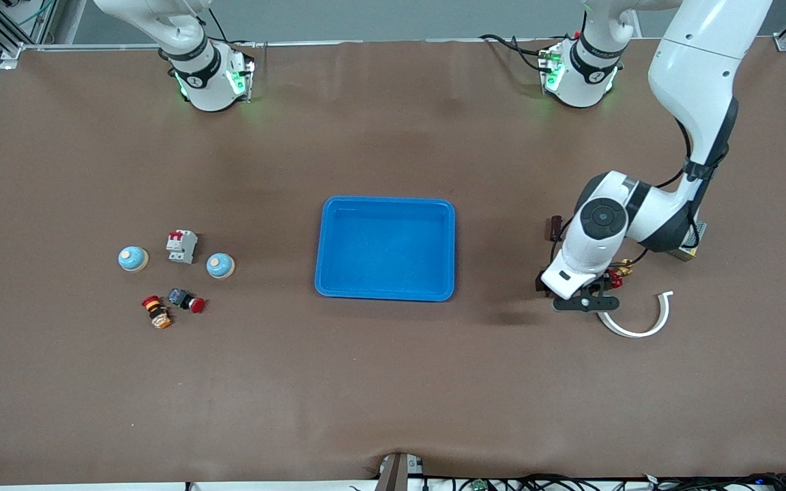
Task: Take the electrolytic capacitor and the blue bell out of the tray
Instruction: 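Lower the capacitor beside the first one and open the left gripper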
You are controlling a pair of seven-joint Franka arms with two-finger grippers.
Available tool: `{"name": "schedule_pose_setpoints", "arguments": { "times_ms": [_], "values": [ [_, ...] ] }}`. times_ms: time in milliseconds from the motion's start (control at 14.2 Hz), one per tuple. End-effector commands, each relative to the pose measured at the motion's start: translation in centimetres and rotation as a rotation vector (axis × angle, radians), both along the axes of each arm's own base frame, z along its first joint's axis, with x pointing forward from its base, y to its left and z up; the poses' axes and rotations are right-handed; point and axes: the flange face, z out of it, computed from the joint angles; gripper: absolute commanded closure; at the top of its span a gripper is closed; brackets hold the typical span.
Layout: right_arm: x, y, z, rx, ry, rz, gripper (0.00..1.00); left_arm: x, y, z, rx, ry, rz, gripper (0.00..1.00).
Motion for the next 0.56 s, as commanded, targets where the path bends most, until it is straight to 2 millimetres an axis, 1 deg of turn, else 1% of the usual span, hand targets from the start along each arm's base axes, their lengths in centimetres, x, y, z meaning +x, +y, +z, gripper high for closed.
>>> {"name": "schedule_pose_setpoints", "arguments": {
  "times_ms": [0,141,212,282,353,424,494],
  "values": [
    [-3.6,-0.1,2.8,0.039,0.009,-0.005,0.00,1.6,0.0,3.3,-0.044,0.017,0.059,0.00],
    [-3.6,-0.4,2.2,0.080,0.015,-0.004,0.00,3.2,0.4,6.0,-0.054,0.051,0.075,0.00],
    [-3.5,-0.1,1.8,0.090,0.021,0.008,0.00,3.9,0.8,7.6,-0.060,0.072,0.082,0.00],
    [-3.6,0.1,2.0,0.087,0.011,0.013,0.00,4.9,2.0,9.4,-0.061,0.092,0.091,0.00],
    [-3.5,0.2,1.9,0.085,0.006,0.014,0.00,5.4,2.8,10.8,-0.056,0.114,0.097,0.00],
    [-3.2,0.2,1.9,0.083,0.001,0.013,0.00,5.8,3.1,12.5,-0.052,0.123,0.094,0.00],
    [-3.1,0.3,1.8,0.083,-0.001,0.016,0.00,6.1,3.8,13.5,-0.057,0.125,0.107,0.00]
  ]
}}
